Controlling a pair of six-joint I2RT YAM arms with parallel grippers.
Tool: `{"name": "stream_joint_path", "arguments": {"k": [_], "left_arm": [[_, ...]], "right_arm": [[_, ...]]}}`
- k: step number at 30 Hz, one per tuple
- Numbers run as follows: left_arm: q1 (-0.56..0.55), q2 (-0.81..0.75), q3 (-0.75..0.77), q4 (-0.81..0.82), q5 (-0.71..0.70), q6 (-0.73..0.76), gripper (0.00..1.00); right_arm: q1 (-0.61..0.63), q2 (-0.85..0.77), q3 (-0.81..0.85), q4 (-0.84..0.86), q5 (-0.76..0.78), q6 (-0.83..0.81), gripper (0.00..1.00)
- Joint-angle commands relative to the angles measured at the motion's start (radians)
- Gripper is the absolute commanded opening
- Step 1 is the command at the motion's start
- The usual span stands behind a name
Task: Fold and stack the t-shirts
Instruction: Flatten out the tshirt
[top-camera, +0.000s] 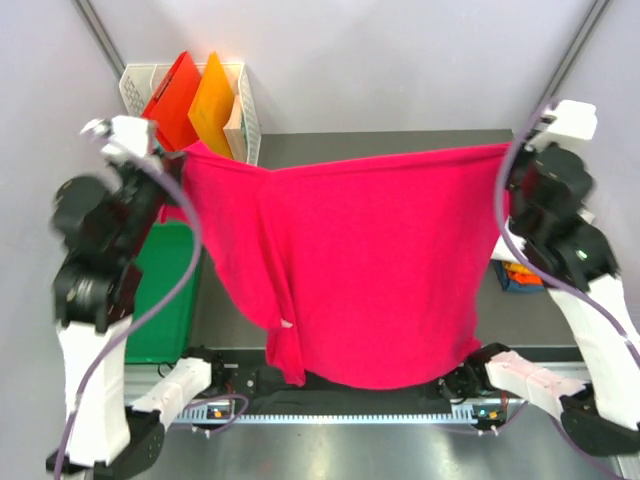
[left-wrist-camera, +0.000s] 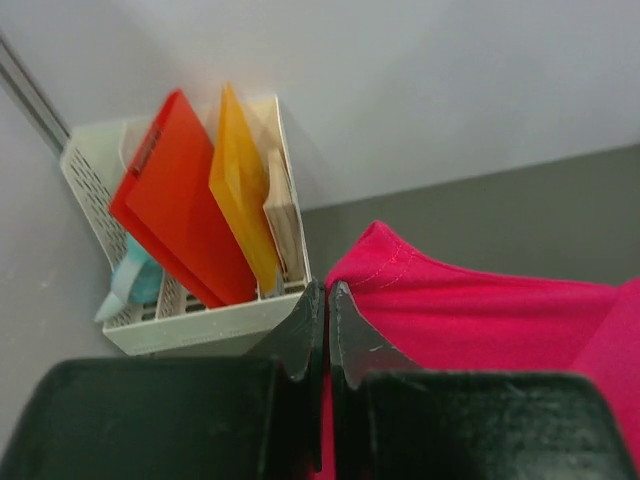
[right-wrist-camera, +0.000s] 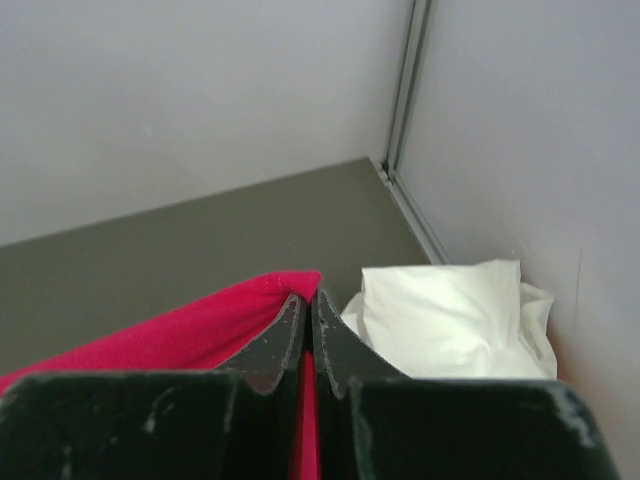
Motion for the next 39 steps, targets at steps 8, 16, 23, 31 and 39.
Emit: {"name": "stream_joint_path", "arguments": {"k": [8, 16, 23, 31, 39], "left_arm": [[0.013, 0.449, -0.129, 0.365, 0.011, 0.068, 0.00], [0.010, 0.853, 0.133, 0.422, -0.029, 0.075, 0.00], [-0.011, 1.087, 0.280, 0.462, -0.075, 0.087, 0.00], [-0.053, 1.299, 0.495, 0.477, -0.122, 0.137, 0.00], [-0.088, 1.474, 0.702, 0.471, -0.151, 0.144, 0.00]], "right_arm": [[-0.256, 0.353, -0.147, 0.262, -0.158, 0.139, 0.00], [-0.287, 0.738, 0.098, 0.295, -0.164, 0.132, 0.00], [-0.304, 1.037, 0.349, 0.276, -0.184, 0.135, 0.00], [-0.376, 1.194, 0.462, 0.241, -0.199, 0.186, 0.00], [-0.428, 1.234, 0.477, 0.241, -0.239, 0.220, 0.00]]}}
